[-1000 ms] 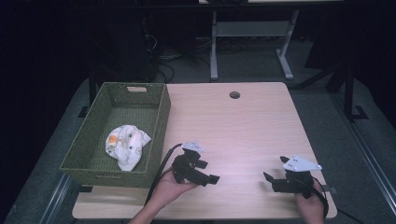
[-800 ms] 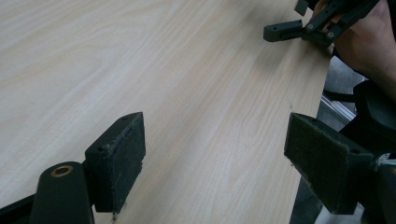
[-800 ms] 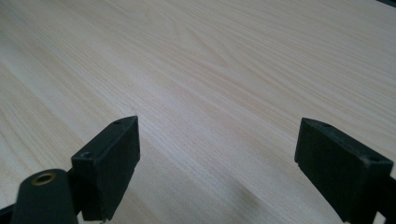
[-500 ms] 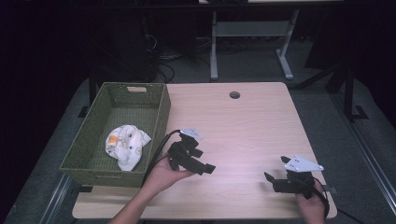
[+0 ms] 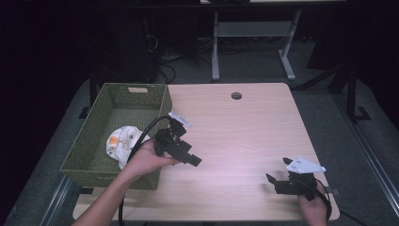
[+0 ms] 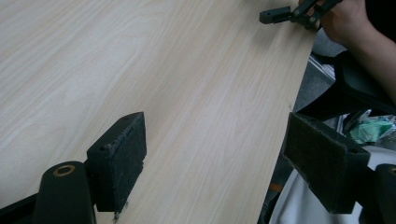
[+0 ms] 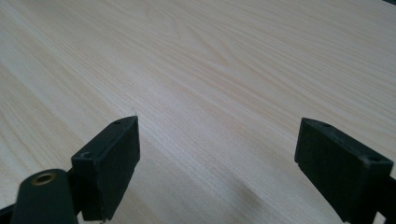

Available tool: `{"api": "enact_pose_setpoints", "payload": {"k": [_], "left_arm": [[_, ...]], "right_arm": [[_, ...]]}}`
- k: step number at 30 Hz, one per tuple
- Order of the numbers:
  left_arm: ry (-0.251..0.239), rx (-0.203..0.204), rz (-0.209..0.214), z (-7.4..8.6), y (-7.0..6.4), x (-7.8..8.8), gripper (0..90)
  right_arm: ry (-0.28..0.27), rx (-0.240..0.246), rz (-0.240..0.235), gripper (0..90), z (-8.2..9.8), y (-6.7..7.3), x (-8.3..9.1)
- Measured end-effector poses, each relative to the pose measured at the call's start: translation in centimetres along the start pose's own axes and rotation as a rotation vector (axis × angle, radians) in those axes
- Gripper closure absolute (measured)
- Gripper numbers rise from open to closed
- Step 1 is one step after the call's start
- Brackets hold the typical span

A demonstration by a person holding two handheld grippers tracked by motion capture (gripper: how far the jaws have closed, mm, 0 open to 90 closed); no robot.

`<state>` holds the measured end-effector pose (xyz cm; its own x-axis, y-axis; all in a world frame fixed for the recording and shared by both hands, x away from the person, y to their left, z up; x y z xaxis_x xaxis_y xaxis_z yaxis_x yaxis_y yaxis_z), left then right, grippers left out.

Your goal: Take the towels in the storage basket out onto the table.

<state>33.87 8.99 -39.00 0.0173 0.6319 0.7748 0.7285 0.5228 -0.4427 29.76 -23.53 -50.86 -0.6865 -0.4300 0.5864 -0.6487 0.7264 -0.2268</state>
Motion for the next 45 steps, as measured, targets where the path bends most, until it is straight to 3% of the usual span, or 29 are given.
{"api": "enact_pose_setpoints", "payload": {"k": [4,15,22,23,27,31,37,42,45], "left_arm": [[-0.007,0.002,0.039,-0.3,0.4,1.6,21.1],[-0.009,0.035,0.065,-0.4,2.5,4.6,20.2],[-0.021,0.085,0.045,0.3,4.9,6.0,20.3],[-0.027,0.102,0.029,0.6,5.7,6.5,20.2],[-0.043,0.121,0.017,1.0,6.7,7.3,20.3],[-0.096,0.161,0.014,1.4,7.9,8.7,20.3],[-0.119,0.217,-0.021,2.4,9.9,9.4,20.3],[-0.168,0.278,-0.020,3.2,11.6,10.2,21.6],[-0.177,0.290,-0.026,3.5,12.2,10.5,21.9]], "right_arm": [[0.001,-0.001,0.002,13.7,0.0,0.0,0.0],[0.000,0.001,0.000,13.7,0.0,0.0,0.0],[0.000,-0.002,0.001,13.7,0.0,0.0,0.0],[-0.001,-0.003,0.001,13.7,0.0,0.0,0.0],[0.001,-0.002,0.000,13.7,0.0,0.0,0.0],[0.002,0.002,0.000,13.7,0.0,0.0,-0.1],[0.001,-0.002,0.003,13.7,0.0,0.0,0.0],[0.004,-0.004,0.002,13.6,0.0,0.0,0.0],[0.004,-0.005,0.003,13.7,0.0,0.0,0.0]]}}
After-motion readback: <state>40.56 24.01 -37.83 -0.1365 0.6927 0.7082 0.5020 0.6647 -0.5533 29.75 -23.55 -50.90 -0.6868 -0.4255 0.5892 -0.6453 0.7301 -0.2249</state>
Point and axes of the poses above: each handheld gripper's, and its own axes: x roughly backward along the jaws, z roughly out of its underside, y roughly to its left, the point moved 7 cm from there along -x, roughly forward along the jaws, and after that the axes turned 9 degrees about x, right-handed, at the moved point
